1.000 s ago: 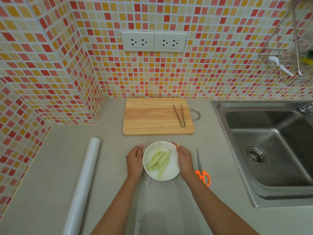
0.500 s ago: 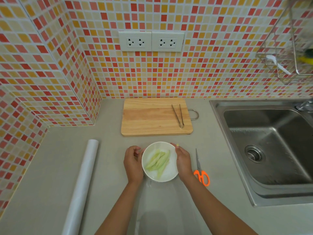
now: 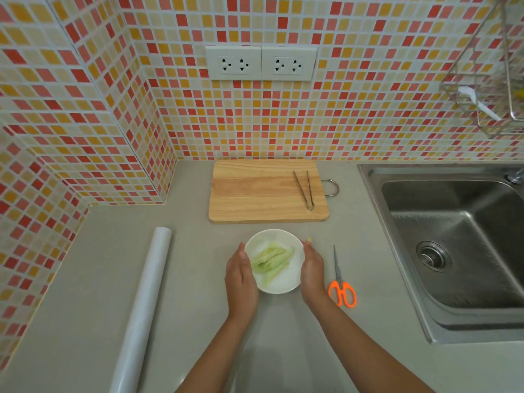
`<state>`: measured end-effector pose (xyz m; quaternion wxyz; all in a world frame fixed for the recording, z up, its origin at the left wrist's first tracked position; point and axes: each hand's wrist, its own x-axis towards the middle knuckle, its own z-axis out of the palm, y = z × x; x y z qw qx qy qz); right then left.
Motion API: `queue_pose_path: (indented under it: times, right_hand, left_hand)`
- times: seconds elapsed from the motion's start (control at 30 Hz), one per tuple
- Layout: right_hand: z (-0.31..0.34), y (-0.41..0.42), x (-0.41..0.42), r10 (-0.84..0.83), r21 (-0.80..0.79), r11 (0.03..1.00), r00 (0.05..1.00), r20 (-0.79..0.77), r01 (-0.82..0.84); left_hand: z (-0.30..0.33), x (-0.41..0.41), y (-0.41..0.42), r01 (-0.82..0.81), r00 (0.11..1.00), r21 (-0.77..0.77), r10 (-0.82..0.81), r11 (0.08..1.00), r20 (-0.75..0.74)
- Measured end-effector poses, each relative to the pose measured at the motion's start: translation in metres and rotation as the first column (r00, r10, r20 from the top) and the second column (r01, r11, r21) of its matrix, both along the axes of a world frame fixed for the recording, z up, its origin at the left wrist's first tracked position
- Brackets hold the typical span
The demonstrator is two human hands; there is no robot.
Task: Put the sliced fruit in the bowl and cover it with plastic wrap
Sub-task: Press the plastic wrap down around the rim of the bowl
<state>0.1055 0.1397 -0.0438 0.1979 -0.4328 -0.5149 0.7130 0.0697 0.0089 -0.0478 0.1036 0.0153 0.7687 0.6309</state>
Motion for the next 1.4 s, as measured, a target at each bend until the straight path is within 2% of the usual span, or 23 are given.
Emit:
queue_pose_path:
  times: [0.13, 0.27, 0.33, 0.47, 0.63, 0.73, 0.9, 1.1, 1.2, 1.3, 1.4]
  right_hand:
    - [0.011, 0.017, -0.008, 0.038, 0.043, 0.998, 0.997, -0.069, -0.035]
    - [0.015, 0.026, -0.013, 0.265, 0.004, 0.964, 0.961, -0.075, -0.265]
    - [0.011, 0.027, -0.011, 0.307, -0.013, 0.951, 0.948, -0.08, -0.309]
    - [0.007, 0.018, -0.007, 0.233, -0.153, 0.958, 0.968, -0.091, -0.245]
    - [-0.002, 0.008, -0.004, 0.077, -0.118, 0.989, 0.995, -0.063, -0.084]
    - [-0.003, 0.001, -0.003, -0.018, -0.101, 0.995, 0.997, -0.08, 0.009]
    - [-0.004, -0.004, -0.001, -0.118, -0.105, 0.989, 0.989, -0.088, 0.109]
    - [-0.008, -0.015, -0.005, -0.233, -0.145, 0.965, 0.968, -0.094, 0.218]
    - [-0.01, -0.024, -0.005, -0.304, -0.16, 0.944, 0.948, -0.092, 0.288]
    - [-0.011, -0.025, -0.001, -0.312, -0.155, 0.942, 0.946, -0.088, 0.297]
    - [-0.009, -0.013, 0.005, -0.246, -0.114, 0.965, 0.964, -0.097, 0.235]
  left_hand:
    - [0.016, -0.01, 0.004, -0.099, 0.995, 0.137, 0.094, 0.986, 0.04]
    - [0.021, -0.015, 0.014, -0.099, 0.972, 0.318, 0.024, 0.943, 0.233]
    - [0.016, -0.019, 0.015, -0.113, 0.958, 0.366, 0.004, 0.924, 0.285]
    - [0.009, -0.03, 0.018, -0.104, 0.942, 0.446, -0.057, 0.889, 0.332]
    - [0.012, -0.049, 0.015, -0.058, 0.896, 0.494, -0.173, 0.867, 0.409]
    - [0.013, -0.058, 0.012, -0.029, 0.878, 0.479, -0.207, 0.877, 0.432]
    - [0.003, -0.05, 0.0, -0.038, 0.932, 0.289, -0.069, 0.957, 0.355]
    - [-0.01, -0.029, 0.006, -0.213, 0.836, 0.389, -0.039, 0.896, 0.548]
    - [-0.009, -0.03, 0.013, -0.225, 0.833, 0.337, 0.001, 0.914, 0.553]
    - [-0.004, -0.038, 0.018, -0.181, 0.853, 0.276, 0.011, 0.944, 0.522]
    - [0.0, -0.049, 0.018, -0.131, 0.875, 0.228, 0.005, 0.965, 0.485]
